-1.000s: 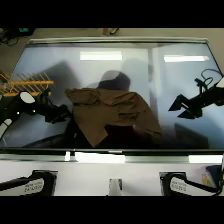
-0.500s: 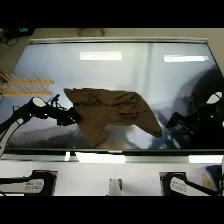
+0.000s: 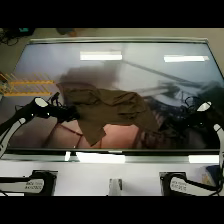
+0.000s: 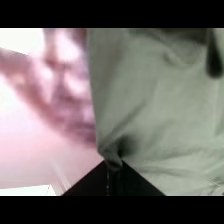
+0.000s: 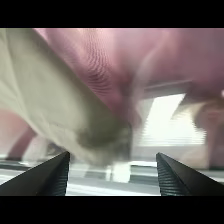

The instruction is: Fold the shirts.

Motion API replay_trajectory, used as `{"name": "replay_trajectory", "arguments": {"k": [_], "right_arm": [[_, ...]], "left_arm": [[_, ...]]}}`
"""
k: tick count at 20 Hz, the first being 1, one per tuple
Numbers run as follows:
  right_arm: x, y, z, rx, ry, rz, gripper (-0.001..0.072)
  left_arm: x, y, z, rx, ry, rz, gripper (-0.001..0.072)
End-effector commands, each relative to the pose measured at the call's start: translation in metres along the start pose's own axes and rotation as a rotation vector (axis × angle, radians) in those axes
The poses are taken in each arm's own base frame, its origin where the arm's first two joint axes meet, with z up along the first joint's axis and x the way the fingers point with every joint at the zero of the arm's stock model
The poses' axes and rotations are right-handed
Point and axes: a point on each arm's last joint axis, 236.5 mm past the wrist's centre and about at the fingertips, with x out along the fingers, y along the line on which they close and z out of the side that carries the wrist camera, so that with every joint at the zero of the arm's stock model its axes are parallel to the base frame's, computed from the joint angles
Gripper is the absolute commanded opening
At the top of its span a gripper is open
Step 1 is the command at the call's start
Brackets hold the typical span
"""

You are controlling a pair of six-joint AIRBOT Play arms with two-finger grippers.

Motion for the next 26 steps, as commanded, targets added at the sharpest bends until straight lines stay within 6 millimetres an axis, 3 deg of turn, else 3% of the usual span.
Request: {"name": "replay_trajectory", "arguments": {"k": [1, 3, 4, 5, 7, 10, 12, 13, 15, 17, 19, 20, 22, 23, 24, 26], "right_arm": [[0.024, 0.005, 0.000, 0.059, 0.021, 0.058, 0.0542], [0.035, 0.007, -0.003, 0.038, 0.025, 0.059, 0.0532], [0.039, 0.011, -0.001, 0.024, 0.010, 0.056, 0.0463], [0.041, 0.013, 0.004, 0.012, -0.014, 0.048, 0.0342], [0.042, 0.019, 0.015, 0.021, -0.061, 0.051, 0.0022], [0.017, 0.039, 0.027, -0.056, -0.128, 0.084, 0.0024], [-0.027, 0.065, 0.040, -0.175, -0.232, 0.101, 0.0023], [-0.058, 0.082, 0.047, -0.235, -0.315, 0.110, 0.0022], [-0.144, 0.127, 0.057, -0.358, -0.544, 0.137, 0.0021], [-0.255, 0.182, 0.042, -0.500, -0.833, 0.176, 0.0021], [-0.366, 0.227, -0.003, -0.616, -1.139, 0.215, 0.0022], [-0.421, 0.244, -0.037, -0.658, -1.306, 0.232, 0.0022], [-0.507, 0.252, -0.106, -0.686, -1.597, 0.218, 0.0023], [-0.533, 0.247, -0.134, -0.668, -1.697, 0.202, 0.0023], [-0.551, 0.238, -0.158, -0.633, -1.769, 0.184, 0.0023], [-0.560, 0.222, -0.184, -0.579, -1.825, 0.154, 0.0023]], "left_arm": [[-0.002, -0.004, 0.000, 0.001, -0.002, -0.010, 0.0037], [-0.002, -0.004, 0.000, 0.001, -0.001, -0.010, 0.0037], [-0.002, -0.004, 0.000, 0.000, -0.001, -0.010, 0.0038], [-0.002, -0.004, 0.000, 0.001, -0.001, -0.010, 0.0038], [-0.004, -0.006, -0.002, 0.001, 0.004, -0.015, 0.0037], [-0.024, -0.024, 0.010, 0.095, -0.049, -0.041, 0.0037], [-0.063, -0.059, 0.033, 0.238, -0.164, -0.083, 0.0036], [-0.096, -0.085, 0.048, 0.323, -0.253, -0.110, 0.0036], [-0.178, -0.145, 0.069, 0.479, -0.456, -0.170, 0.0036], [-0.294, -0.215, 0.073, 0.617, -0.719, -0.249, 0.0036], [-0.433, -0.279, 0.046, 0.747, -1.030, -0.337, 0.0036], [-0.505, -0.304, 0.018, 0.810, -1.201, -0.379, 0.0036], [-0.619, -0.330, -0.050, 0.898, -1.491, -0.444, 0.0036], [-0.654, -0.332, -0.080, 0.906, -1.583, -0.468, 0.0036], [-0.676, -0.331, -0.104, 0.888, -1.637, -0.505, 0.0036], [-0.684, -0.329, -0.131, 0.862, -1.634, -0.568, 0.0036]]}}
